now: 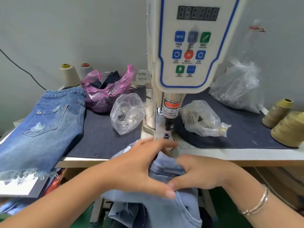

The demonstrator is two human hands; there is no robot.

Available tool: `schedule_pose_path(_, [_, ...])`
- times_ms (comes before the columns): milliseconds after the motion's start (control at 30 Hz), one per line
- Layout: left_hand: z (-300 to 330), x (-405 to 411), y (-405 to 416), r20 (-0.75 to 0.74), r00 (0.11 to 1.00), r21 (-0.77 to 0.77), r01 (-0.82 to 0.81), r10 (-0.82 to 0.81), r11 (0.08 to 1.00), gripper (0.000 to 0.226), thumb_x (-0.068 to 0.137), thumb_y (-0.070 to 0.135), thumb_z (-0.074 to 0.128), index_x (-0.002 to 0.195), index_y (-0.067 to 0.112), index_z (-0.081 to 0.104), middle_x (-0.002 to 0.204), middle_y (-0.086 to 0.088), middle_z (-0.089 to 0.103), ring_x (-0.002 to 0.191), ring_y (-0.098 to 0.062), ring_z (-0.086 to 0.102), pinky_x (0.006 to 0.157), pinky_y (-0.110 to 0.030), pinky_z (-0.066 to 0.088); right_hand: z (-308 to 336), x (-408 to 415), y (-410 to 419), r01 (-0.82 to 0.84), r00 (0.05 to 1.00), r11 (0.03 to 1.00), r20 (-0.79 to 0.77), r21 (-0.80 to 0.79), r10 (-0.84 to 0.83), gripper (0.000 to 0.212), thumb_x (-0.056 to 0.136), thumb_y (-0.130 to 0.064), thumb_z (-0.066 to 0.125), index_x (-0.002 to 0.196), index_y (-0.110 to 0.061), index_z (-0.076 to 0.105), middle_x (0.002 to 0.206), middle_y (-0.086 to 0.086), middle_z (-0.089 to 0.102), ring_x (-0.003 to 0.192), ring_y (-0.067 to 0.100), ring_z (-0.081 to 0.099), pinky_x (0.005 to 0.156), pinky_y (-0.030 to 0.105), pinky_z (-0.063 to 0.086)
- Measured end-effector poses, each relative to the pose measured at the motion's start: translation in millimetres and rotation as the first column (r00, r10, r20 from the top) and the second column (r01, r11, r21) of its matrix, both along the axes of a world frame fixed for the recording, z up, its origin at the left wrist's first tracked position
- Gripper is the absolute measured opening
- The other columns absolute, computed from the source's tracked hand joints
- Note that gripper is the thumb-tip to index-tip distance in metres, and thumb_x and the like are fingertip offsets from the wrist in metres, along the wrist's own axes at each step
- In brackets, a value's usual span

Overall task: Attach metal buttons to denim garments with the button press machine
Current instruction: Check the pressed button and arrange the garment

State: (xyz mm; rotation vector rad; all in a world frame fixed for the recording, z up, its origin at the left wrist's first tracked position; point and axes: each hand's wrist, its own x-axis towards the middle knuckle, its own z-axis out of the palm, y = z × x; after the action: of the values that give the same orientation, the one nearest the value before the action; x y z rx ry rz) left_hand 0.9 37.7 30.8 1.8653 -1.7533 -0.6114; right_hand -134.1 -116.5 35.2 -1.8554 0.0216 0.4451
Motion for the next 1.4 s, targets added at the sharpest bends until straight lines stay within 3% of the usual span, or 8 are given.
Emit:
schedule_pose_path(133, [-8, 15, -1, -0.244, 0.966, 0.255, -0.026, 0.09, 0.967, 0.024, 0.078, 0.04, 0.076, 0.062, 0.03, 0.061, 0.055, 0.016, 0.049, 0.053, 0.0, 0.043, 0.055, -0.022, 0.035, -10, 10, -9, 0.121, 0.992, 0.978, 0.038, -0.167, -0.116, 0.027, 0.071, -0.034, 0.074, 0.092, -0.016, 0.071, 0.087, -0.002, 0.072, 0.083, 0.011, 0.064, 0.079, 0.033, 0.05])
schedule_pose_path(233, [-16, 27, 1, -0.525, 0.846, 0.194, 0.007, 0.098, 0.981, 0.015, 0.089, 0.027, 0.067, 0.098, 0.037, 0.073, 0.095, 0.017, 0.072, 0.092, 0.001, 0.065, 0.082, -0.016, 0.047, -28, 12, -13, 0.229, 0.973, 0.951, 0.035, -0.208, -0.227, 0.035, 0.071, -0.041, 0.074, 0.081, -0.008, 0.067, 0.074, -0.002, 0.06, 0.073, 0.009, 0.055, 0.07, 0.03, 0.039])
schedule_pose_path(367, [-27, 38, -10, -0.697, 0.706, 0.155, -0.021, 0.124, 0.988, 0.033, 0.095, 0.03, 0.059, 0.127, 0.026, 0.062, 0.13, 0.006, 0.063, 0.123, -0.011, 0.056, 0.099, -0.019, 0.044, -41, 18, -17, 0.481, 0.86, 0.868, 0.13, 0.122, -0.494, 0.012, 0.086, -0.018, 0.068, 0.091, -0.025, 0.076, 0.093, -0.003, 0.074, 0.087, 0.009, 0.068, 0.076, 0.019, 0.051])
schedule_pose_path(500, [-28, 50, -35, -0.612, 0.735, 0.22, -0.193, 0.29, 0.956, 0.021, 0.093, 0.031, 0.061, 0.112, 0.027, 0.07, 0.109, 0.011, 0.072, 0.101, -0.001, 0.066, 0.077, -0.008, 0.047, -47, 34, -26, 0.615, 0.743, 0.707, 0.042, 0.35, -0.668, 0.02, 0.091, -0.016, 0.06, 0.106, -0.014, 0.072, 0.106, 0.009, 0.072, 0.103, 0.022, 0.067, 0.086, 0.03, 0.054])
schedule_pose_path(667, [-46, 53, -51, -0.552, 0.764, 0.229, -0.246, 0.334, 0.942, 0.017, 0.087, 0.042, 0.066, 0.093, 0.028, 0.076, 0.094, 0.011, 0.075, 0.084, 0.002, 0.067, 0.071, -0.009, 0.049, -66, 41, -38, 0.734, 0.65, 0.617, -0.031, 0.284, -0.759, 0.021, 0.092, -0.025, 0.06, 0.099, -0.011, 0.074, 0.102, 0.014, 0.072, 0.092, 0.022, 0.067, 0.084, 0.035, 0.051])
schedule_pose_path(1100, [-55, 59, -63, -0.65, 0.682, 0.14, -0.327, 0.336, 0.935, 0.014, 0.093, 0.03, 0.061, 0.104, 0.037, 0.067, 0.102, 0.027, 0.07, 0.098, 0.009, 0.063, 0.077, -0.003, 0.044, -67, 61, -49, 0.744, 0.644, 0.659, 0.147, 0.111, -0.751, 0.032, 0.092, -0.036, 0.056, 0.067, -0.02, 0.071, 0.066, -0.007, 0.069, 0.063, 0.003, 0.062, 0.056, 0.013, 0.048])
schedule_pose_path(1267, [-52, 57, -49, -0.779, 0.538, 0.33, -0.083, 0.321, 0.94, 0.051, 0.079, 0.024, 0.065, 0.122, -0.001, 0.053, 0.122, -0.019, 0.062, 0.11, -0.032, 0.059, 0.103, -0.045, 0.04, -66, 40, -61, 0.635, 0.763, 0.751, 0.006, 0.178, -0.647, 0.019, 0.087, -0.027, 0.065, 0.089, -0.01, 0.074, 0.092, 0.015, 0.073, 0.08, 0.019, 0.066, 0.076, 0.031, 0.049])
schedule_pose_path(1400, [-40, 65, -35, -0.645, 0.728, 0.541, 0.22, 0.233, 0.812, 0.039, 0.081, 0.024, 0.069, 0.116, 0.009, 0.06, 0.116, -0.01, 0.066, 0.107, -0.025, 0.062, 0.093, -0.033, 0.048, -71, 0, -58, 0.547, 0.764, 0.65, 0.003, 0.527, -0.645, 0.019, 0.072, -0.021, 0.074, 0.086, -0.008, 0.076, 0.088, 0.016, 0.073, 0.079, 0.022, 0.069, 0.07, 0.027, 0.054])
